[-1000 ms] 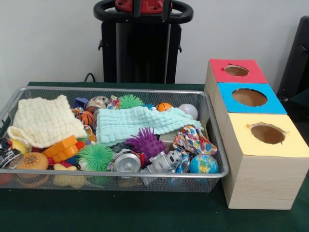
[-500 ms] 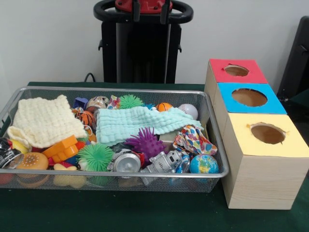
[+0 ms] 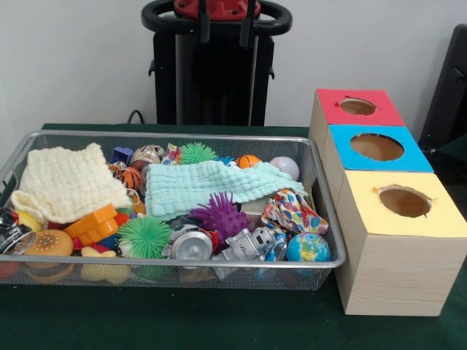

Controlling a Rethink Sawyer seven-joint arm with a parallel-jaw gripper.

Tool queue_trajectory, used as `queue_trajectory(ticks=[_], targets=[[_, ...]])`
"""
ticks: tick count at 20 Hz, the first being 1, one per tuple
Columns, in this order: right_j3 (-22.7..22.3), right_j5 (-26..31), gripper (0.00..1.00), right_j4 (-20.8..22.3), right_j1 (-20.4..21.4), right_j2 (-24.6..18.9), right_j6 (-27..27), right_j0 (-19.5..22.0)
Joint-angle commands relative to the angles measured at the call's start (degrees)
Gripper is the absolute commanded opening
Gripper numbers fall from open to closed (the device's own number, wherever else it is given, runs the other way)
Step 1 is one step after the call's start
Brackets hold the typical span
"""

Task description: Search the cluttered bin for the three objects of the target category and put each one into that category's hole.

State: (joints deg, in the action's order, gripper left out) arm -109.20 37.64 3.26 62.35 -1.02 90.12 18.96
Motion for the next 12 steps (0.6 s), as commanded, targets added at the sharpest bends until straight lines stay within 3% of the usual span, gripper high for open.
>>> queue_trajectory(ticks=[1,12], targets=[[-4.9,-5.8,1.0,2.7,-4.8,-6.6,-2.1,2.5],[-4.2,-10.2,1.0,5.1,-9.3,-8.7,-0.6,4.2]])
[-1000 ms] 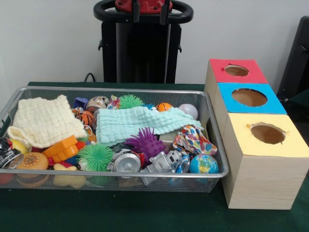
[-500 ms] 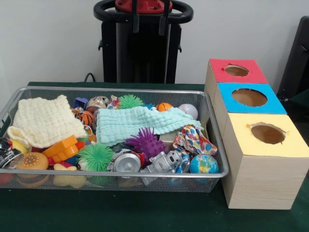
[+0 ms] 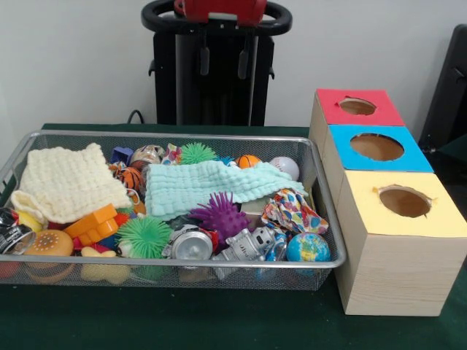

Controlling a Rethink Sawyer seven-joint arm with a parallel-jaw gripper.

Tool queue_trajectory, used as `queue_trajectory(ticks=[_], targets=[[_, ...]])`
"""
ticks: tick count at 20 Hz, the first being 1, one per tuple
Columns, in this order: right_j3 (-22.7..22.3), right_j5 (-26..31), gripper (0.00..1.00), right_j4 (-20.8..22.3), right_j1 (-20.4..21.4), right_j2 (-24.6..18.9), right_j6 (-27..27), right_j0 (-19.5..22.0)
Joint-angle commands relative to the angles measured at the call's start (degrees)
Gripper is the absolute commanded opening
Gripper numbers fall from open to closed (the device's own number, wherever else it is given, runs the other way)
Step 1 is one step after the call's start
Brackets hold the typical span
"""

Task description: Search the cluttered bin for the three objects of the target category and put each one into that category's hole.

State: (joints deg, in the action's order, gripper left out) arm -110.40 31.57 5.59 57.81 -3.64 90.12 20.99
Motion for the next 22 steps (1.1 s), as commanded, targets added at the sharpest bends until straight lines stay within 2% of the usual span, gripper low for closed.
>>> queue_trajectory(ticks=[1,22], targets=[[-3.2,-4.7,1.0,3.0,-5.1,-6.4,-0.6,2.5],[0.1,-12.0,1.0,8.0,-13.8,-7.9,1.7,4.2]])
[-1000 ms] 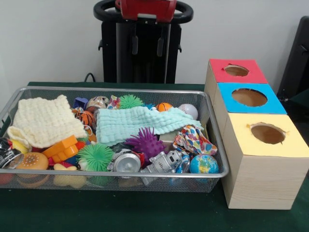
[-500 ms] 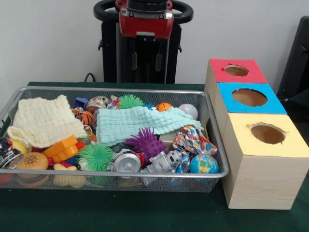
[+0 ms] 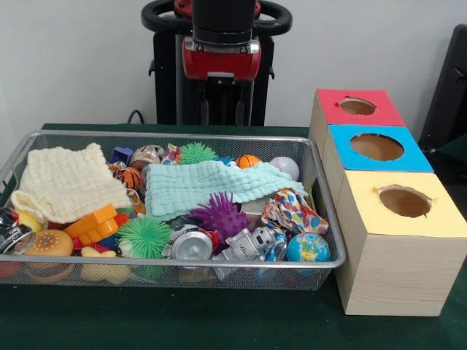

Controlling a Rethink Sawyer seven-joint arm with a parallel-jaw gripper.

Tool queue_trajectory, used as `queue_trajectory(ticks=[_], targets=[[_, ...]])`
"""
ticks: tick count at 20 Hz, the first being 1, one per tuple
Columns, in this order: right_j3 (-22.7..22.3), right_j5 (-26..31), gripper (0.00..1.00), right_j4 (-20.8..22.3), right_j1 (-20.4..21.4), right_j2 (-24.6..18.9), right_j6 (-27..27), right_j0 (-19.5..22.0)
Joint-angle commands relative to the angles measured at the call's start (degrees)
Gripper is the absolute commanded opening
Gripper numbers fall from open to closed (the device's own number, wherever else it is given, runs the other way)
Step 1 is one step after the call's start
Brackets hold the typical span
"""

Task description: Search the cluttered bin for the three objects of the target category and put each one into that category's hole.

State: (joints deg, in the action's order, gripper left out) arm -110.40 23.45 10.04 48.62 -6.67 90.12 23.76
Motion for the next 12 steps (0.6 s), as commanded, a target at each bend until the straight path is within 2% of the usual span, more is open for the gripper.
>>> queue_trajectory(ticks=[1,12], targets=[[-0.2,-4.1,1.0,3.7,-4.6,-4.9,1.7,1.5],[0.4,-1.3,1.0,4.7,-3.1,-6.5,-0.7,4.7]])
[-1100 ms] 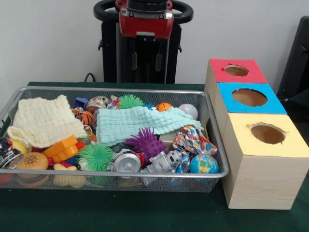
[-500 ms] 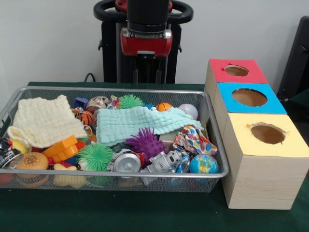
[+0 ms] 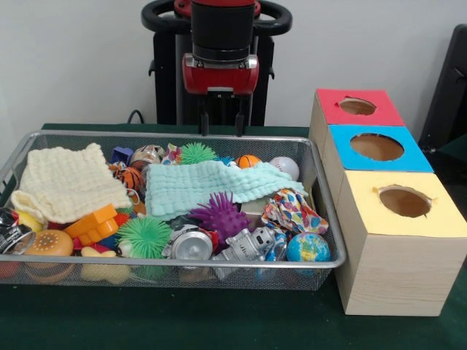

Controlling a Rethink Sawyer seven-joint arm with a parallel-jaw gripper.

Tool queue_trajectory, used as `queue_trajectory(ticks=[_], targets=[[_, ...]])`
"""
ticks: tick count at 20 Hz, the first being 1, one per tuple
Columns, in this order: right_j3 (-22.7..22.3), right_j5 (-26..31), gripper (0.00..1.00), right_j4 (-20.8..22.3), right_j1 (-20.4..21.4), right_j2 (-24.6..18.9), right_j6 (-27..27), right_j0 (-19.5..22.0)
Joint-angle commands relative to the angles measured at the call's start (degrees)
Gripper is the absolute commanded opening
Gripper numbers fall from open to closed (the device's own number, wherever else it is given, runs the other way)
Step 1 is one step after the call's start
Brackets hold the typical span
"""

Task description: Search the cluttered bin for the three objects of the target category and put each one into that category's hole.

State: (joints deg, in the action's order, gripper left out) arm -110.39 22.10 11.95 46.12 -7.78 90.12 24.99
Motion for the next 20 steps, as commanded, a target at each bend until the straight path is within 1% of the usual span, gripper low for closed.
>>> queue_trajectory(ticks=[1,8,15,20], targets=[[0.6,0.3,1.0,3.0,-0.7,-5.6,-1.1,3.9],[0.9,1.0,1.0,3.8,-0.4,-6.6,-2.0,5.7],[0.8,1.0,1.0,4.7,-0.4,-7.4,-1.9,6.7],[0.5,1.4,1.0,5.3,0.6,-7.7,-2.2,7.6]])
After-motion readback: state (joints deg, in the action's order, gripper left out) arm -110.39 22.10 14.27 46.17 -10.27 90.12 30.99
